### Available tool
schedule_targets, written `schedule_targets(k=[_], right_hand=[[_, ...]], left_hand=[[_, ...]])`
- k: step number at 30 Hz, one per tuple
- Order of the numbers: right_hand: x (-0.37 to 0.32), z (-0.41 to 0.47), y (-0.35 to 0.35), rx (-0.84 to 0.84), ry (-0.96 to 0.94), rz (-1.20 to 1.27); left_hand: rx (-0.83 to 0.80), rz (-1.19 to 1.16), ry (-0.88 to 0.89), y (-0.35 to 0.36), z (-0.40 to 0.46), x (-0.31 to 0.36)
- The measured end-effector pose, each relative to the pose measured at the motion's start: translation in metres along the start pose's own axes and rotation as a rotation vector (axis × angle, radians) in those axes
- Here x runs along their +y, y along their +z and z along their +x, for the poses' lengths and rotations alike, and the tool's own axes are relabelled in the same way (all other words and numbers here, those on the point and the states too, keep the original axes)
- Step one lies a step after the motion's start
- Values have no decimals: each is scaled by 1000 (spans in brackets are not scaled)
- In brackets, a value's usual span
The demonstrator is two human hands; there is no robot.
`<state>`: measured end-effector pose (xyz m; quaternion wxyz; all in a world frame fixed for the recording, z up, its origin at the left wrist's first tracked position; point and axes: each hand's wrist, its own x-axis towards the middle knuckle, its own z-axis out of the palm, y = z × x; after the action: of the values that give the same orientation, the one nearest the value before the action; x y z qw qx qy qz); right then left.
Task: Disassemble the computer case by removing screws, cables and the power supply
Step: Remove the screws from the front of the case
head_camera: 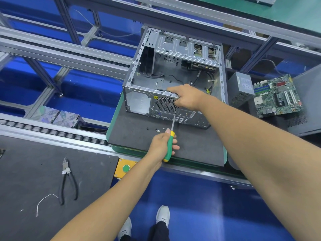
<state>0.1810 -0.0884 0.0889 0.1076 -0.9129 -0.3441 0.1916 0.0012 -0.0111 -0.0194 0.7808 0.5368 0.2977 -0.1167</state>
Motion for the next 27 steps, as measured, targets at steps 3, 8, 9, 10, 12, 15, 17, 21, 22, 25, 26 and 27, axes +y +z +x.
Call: schedule_targets(k=[3, 8, 9, 10, 12, 15, 17, 21, 22, 25, 26, 27], right_hand=[[0, 1, -1, -2, 1, -1], [0, 1, 0, 7, -7, -11], [0, 1, 0, 11, -9, -14], [0, 1, 0, 16, -11, -15], [1, 1, 0, 18, -8, -16], [1, 1, 0, 15, -6, -12], [1, 1, 1, 15, -4, -8], [0, 1, 1, 14, 0, -4], [0, 1, 0, 13, -1, -4], [1, 1, 0, 11, -7, -15], [1, 1, 0, 11, -8, -18], [1, 1, 0, 11, -9, -19]], left_hand=[[-33, -14, -41, 1, -1, 4], [84, 60, 56, 7, 1, 5], [95, 64, 73, 8, 1, 3], [112, 64, 83, 7, 1, 0], [152, 53, 92, 4, 3, -3], [135, 50, 110, 3, 4, -5], [110, 56, 111, 5, 4, -5], [72, 50, 42, 5, 2, -3], [69, 41, 28, 5, 2, -1], [87, 48, 58, 7, 4, 1], [97, 53, 75, 7, 4, 1], [104, 64, 88, 8, 4, -1]])
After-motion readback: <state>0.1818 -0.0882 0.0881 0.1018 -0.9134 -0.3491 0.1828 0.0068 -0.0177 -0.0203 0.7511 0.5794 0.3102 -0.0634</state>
